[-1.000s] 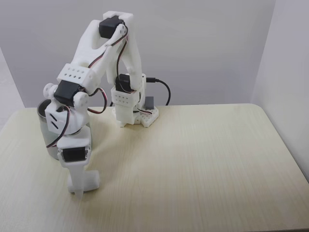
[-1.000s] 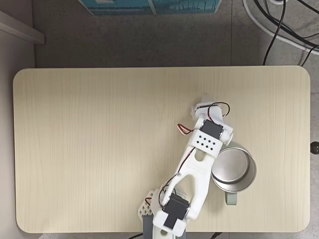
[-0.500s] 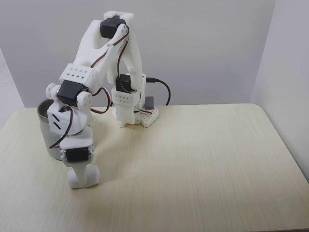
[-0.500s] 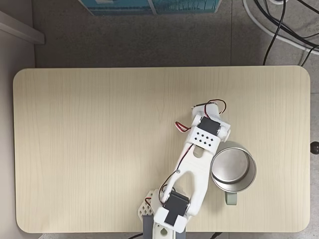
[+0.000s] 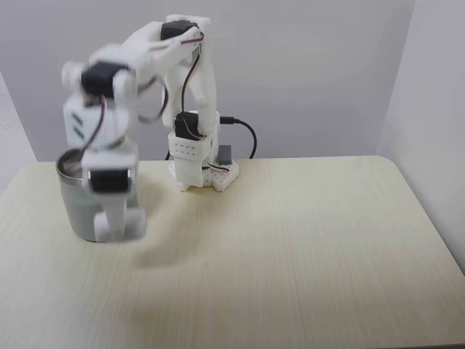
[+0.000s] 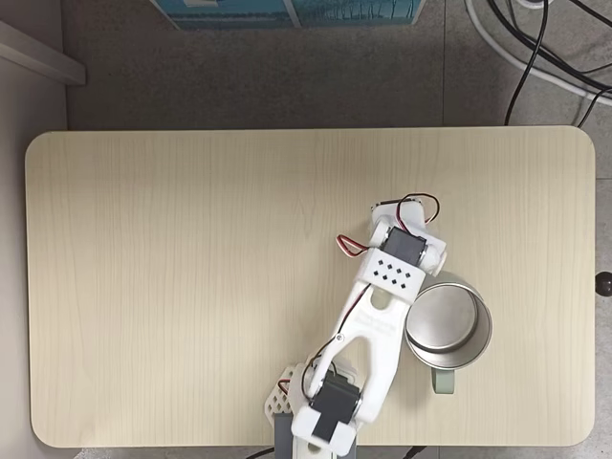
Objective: Grasp a dressing and put it in the cup.
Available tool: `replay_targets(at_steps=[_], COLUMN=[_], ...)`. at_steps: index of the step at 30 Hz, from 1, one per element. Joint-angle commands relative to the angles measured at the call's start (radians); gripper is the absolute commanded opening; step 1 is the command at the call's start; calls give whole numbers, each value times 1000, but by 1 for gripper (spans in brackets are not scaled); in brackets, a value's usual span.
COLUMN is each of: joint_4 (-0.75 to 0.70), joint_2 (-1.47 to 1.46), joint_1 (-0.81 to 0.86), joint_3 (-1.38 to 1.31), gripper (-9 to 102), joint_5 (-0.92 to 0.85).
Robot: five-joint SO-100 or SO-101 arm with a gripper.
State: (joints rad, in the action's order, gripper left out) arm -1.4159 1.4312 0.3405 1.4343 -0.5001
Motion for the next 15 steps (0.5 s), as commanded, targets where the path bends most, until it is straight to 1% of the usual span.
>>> replay_targets(at_steps=[1,5,7,10,15], joint_4=[-158,-310,-356,-385,-397], joint_2=[-60,-83,-97,-106,-112], joint_1=[-20,-2,17,29,63], joint_3=[166,295,350,390,379], gripper=[0,0,0,0,0], joint_5=[12,-14,-28,-37,-69])
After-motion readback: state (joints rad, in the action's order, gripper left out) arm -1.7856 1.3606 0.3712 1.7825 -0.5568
